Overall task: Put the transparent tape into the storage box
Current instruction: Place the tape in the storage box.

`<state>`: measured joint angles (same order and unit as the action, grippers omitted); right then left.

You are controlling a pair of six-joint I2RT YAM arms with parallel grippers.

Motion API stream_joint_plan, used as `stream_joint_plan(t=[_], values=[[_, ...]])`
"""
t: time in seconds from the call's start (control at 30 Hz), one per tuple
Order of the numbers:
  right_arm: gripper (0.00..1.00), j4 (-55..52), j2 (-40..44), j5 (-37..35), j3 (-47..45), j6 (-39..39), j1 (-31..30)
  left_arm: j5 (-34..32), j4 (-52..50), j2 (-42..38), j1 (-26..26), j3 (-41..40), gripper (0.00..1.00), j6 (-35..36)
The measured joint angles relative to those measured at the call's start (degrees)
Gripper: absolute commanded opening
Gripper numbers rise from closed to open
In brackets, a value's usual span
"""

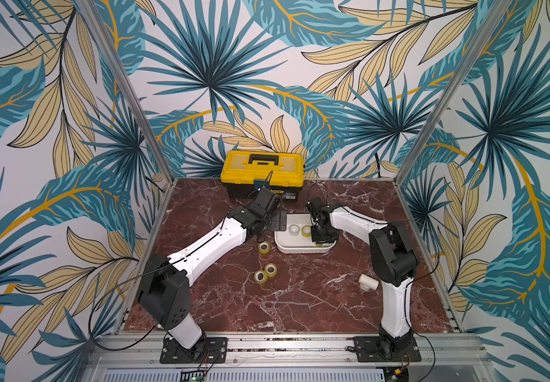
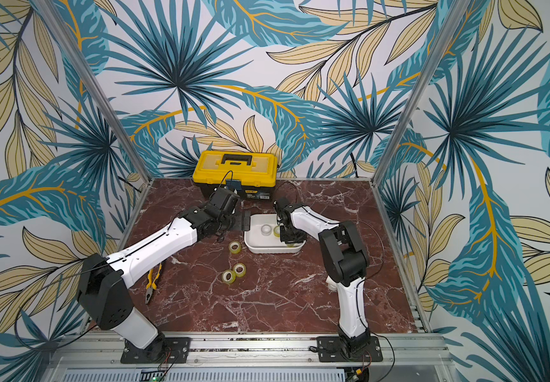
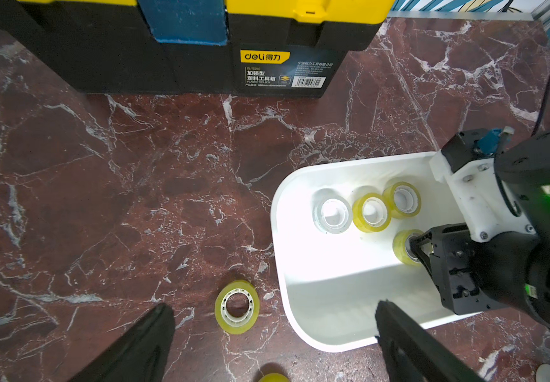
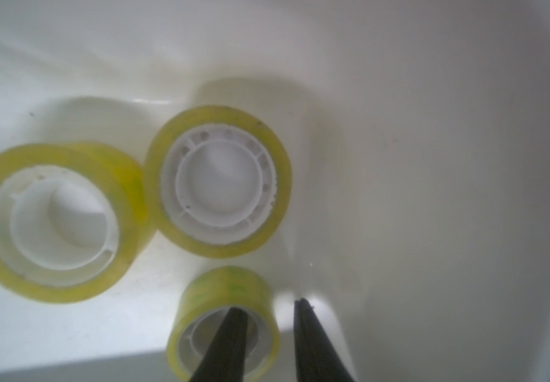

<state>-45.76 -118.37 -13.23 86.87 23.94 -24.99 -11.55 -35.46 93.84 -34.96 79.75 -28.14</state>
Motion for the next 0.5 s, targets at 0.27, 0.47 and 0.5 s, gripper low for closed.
stream_joint_plan(t=[0.27, 0.47, 0.5], values=[[0.44, -2.5, 2.9, 0.6, 3.5, -0.1, 0.1, 2.5, -0.2, 0.7, 2.1, -1.0, 1.00, -0.9], [0.51, -4.5, 8.3, 1.6, 5.7, 0.0, 0.1, 6.2, 0.1, 4.0, 4.5, -4.2, 1.00, -2.4], [0.51, -4.7, 9.0, 2.1, 5.8, 0.0, 0.1, 6.7, 0.2, 4.7, 4.9, -5.0, 1.00, -2.5]])
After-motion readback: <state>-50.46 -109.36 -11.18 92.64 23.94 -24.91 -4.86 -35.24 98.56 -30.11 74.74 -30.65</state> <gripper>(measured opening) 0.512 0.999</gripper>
